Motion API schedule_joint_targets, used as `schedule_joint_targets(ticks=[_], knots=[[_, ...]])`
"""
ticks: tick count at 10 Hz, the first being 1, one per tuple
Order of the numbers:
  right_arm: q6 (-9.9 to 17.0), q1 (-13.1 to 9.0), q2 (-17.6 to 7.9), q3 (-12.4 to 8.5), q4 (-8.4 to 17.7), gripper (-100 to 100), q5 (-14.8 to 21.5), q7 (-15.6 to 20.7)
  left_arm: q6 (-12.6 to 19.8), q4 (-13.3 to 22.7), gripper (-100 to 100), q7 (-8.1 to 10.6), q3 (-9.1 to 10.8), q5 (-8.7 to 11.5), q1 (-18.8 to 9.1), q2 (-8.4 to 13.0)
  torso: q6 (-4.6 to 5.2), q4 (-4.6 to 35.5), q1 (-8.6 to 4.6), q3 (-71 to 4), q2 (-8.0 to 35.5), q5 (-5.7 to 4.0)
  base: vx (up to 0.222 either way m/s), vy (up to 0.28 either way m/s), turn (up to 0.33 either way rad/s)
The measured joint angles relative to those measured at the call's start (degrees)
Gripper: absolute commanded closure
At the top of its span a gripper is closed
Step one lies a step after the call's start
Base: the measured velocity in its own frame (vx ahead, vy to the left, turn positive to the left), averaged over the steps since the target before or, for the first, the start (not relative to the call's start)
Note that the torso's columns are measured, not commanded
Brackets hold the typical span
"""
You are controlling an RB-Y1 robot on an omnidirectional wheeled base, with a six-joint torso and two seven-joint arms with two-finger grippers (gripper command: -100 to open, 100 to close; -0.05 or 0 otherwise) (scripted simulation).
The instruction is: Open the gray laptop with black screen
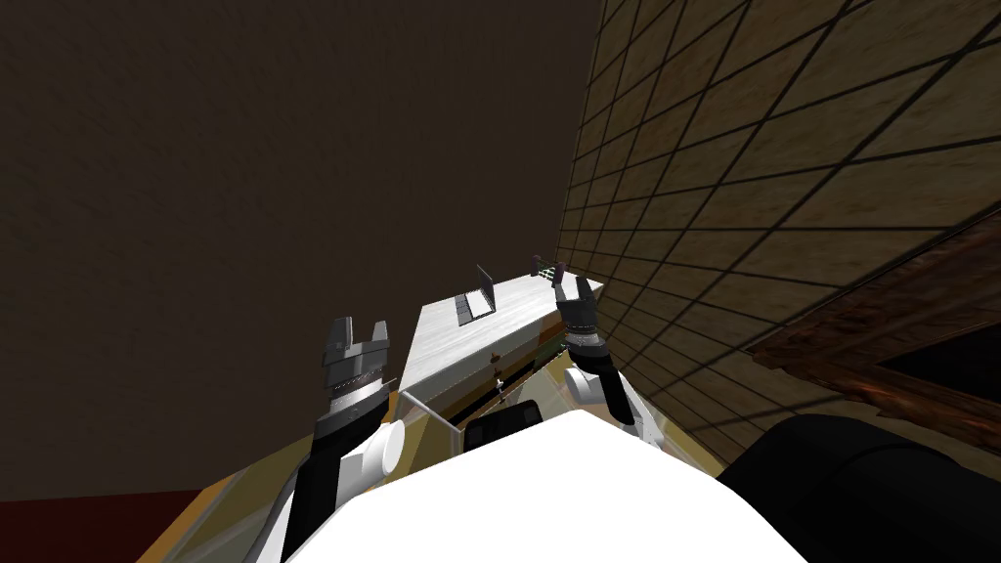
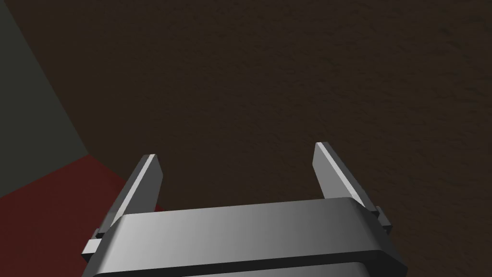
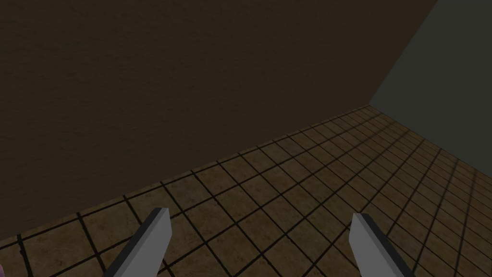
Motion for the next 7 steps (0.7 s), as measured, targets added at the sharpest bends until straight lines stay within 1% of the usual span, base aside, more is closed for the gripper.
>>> schedule_joint_targets(ticks=[1, 2, 7], knots=[[0.0, 0.0, 0.0, 0.0, 0.0, 0, 0.0, 0.0, 0.0, 0.0, 0, 0.0, 0.0, 0.0, 0.0, 0.0, 0.0, 2.35, 0.0, -4.67, 2.32, 0.0, 0.0, 0.0, 0.0], [0.0, 0.0, 0.0, 0.0, 0.0, 0, 0.0, 0.0, 0.0, 0.0, 0, 0.0, 0.0, 0.0, 0.0, 0.0, 0.0, 6.0, 0.0, -12.0, 5.97, 0.0, 0.0, 0.0, 0.0], [0.0, 0.0, 0.0, 0.0, -0.02, 0, 0.0, 0.0, 0.0, -0.01, 0, 0.0, 0.0, 0.0, 0.0, 0.0, 0.0, 26.91, 0.0, -53.81, 26.93, 0.0, 0.0, 0.0, 0.0]])
